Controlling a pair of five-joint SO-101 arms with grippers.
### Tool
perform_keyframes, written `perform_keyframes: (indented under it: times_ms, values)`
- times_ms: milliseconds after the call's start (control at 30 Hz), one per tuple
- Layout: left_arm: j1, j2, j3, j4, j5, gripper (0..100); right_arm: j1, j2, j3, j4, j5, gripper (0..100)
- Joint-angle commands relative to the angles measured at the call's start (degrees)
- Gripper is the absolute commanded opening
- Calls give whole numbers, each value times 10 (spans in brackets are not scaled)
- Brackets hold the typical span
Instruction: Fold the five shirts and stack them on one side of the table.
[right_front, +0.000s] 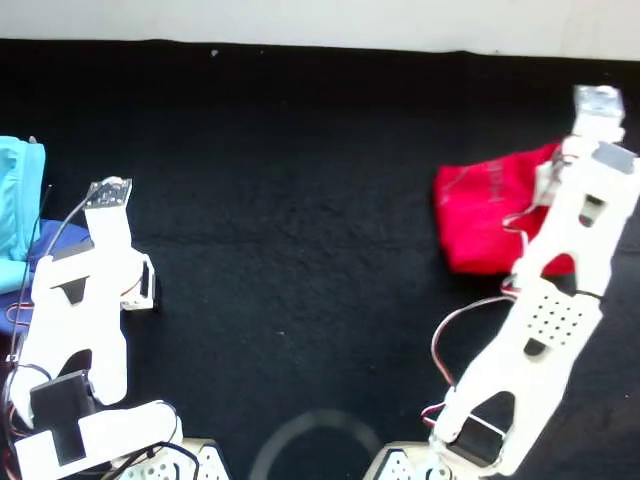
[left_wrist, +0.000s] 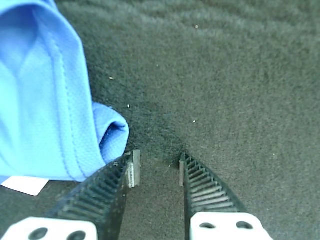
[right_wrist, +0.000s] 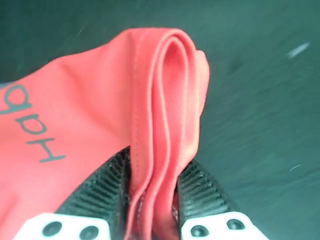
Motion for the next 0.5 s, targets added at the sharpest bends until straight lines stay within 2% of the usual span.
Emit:
perform_keyframes:
  times_ms: [0,200,367,467]
  values:
    - [9,2,1,-21,3,146,21,30,-75,-74,11,6]
    - [9,2,1,-21,3,146,13,107,-124,-125,0,6]
    - [9,2,1,-21,3,146,23,133,-141,-184,-125,6]
    - [9,3,1,-21,3,146,18,135,-139,-191,-107,9]
